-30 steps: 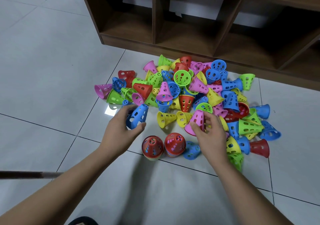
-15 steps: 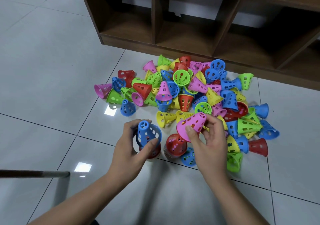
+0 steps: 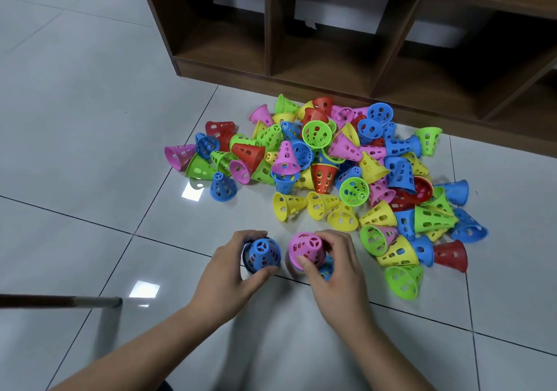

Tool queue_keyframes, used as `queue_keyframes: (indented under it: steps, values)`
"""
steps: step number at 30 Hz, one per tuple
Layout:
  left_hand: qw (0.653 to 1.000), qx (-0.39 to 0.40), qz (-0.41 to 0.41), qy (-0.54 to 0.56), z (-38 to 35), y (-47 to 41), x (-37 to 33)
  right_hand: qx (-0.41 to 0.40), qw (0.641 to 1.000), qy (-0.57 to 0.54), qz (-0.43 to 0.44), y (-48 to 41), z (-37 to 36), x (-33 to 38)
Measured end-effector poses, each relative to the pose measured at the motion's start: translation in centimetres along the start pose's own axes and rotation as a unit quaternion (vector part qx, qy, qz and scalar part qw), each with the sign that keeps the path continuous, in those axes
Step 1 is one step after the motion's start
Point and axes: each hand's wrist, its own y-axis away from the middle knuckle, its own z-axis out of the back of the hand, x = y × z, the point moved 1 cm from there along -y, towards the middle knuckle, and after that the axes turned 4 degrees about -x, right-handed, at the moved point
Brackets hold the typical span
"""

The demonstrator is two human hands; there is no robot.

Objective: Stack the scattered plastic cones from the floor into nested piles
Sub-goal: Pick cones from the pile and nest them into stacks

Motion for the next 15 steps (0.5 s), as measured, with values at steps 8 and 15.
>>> queue_keyframes:
  steps: [8,15]
  values:
    - [0.998,0.011,-0.015,0.058,1.7,-2.1,0.3,-0.007,1.000,0.003,0.022,-0.2,1.3,-0.8]
    - [0.996,-0.086,-0.014,-0.010,3.5,-7.9,3.3,-0.032,0.987,0.142,-0.060,1.1,1.2,-6.9]
